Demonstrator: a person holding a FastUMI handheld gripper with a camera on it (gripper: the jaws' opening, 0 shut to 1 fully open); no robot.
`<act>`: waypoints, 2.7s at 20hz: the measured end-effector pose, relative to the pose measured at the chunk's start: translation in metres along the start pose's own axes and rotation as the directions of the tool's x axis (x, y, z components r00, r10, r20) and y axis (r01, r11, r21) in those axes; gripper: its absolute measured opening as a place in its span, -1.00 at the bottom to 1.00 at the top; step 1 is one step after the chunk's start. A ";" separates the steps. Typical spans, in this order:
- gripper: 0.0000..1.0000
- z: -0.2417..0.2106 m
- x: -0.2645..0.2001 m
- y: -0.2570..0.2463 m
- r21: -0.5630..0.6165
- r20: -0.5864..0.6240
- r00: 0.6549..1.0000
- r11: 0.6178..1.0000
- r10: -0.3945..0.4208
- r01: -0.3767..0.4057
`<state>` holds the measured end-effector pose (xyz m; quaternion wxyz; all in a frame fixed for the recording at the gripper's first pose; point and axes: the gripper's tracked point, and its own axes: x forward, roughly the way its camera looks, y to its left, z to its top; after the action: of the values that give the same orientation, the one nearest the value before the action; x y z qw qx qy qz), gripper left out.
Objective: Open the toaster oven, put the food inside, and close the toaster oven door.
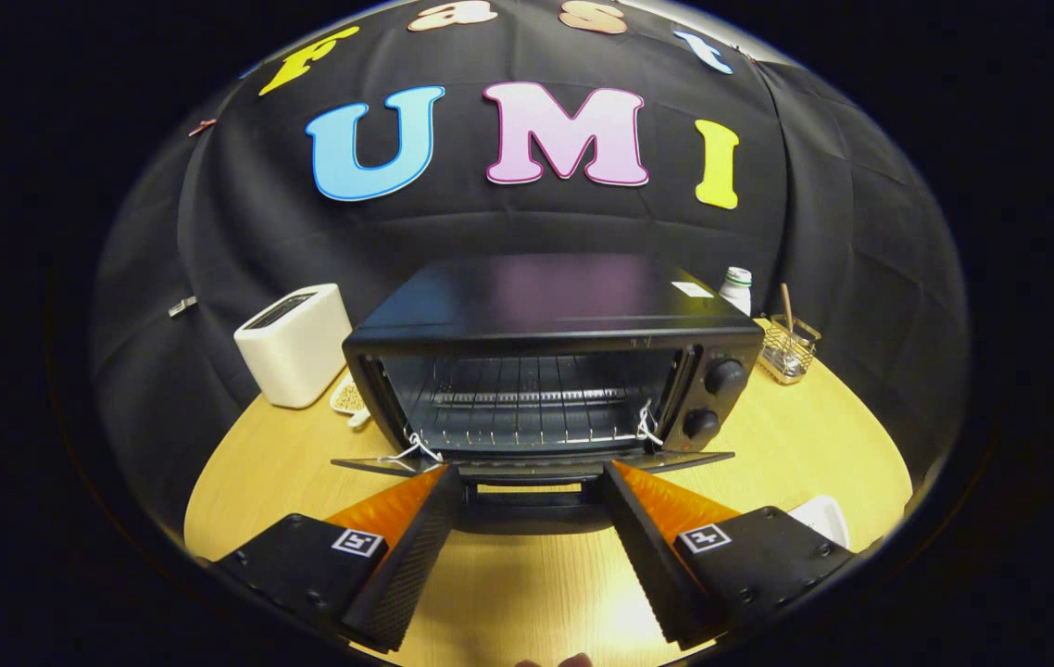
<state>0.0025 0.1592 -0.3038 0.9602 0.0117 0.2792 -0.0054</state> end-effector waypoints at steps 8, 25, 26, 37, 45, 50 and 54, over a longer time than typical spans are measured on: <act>0.98 -0.076 -0.003 -0.003 -0.058 -0.152 0.988 0.998 0.000 -0.009; 0.99 -0.051 -0.081 -0.076 -0.072 -0.339 0.918 0.967 0.207 -0.245; 0.98 -0.048 -0.086 -0.092 -0.082 -0.363 0.909 0.964 0.208 -0.253; 1.00 -0.054 -0.080 -0.296 -0.005 -0.572 0.804 0.979 0.164 -0.204; 0.99 -0.123 -0.045 -0.357 0.097 -0.732 0.657 0.982 0.182 -0.164; 0.51 -0.164 -0.021 -0.364 0.072 -0.801 0.582 0.987 0.143 -0.144; -0.26 -0.161 -0.024 -0.358 0.105 -0.828 0.539 0.987 0.154 -0.120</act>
<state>-0.1100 -0.1948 -0.4338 0.7100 0.0515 0.6987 0.0709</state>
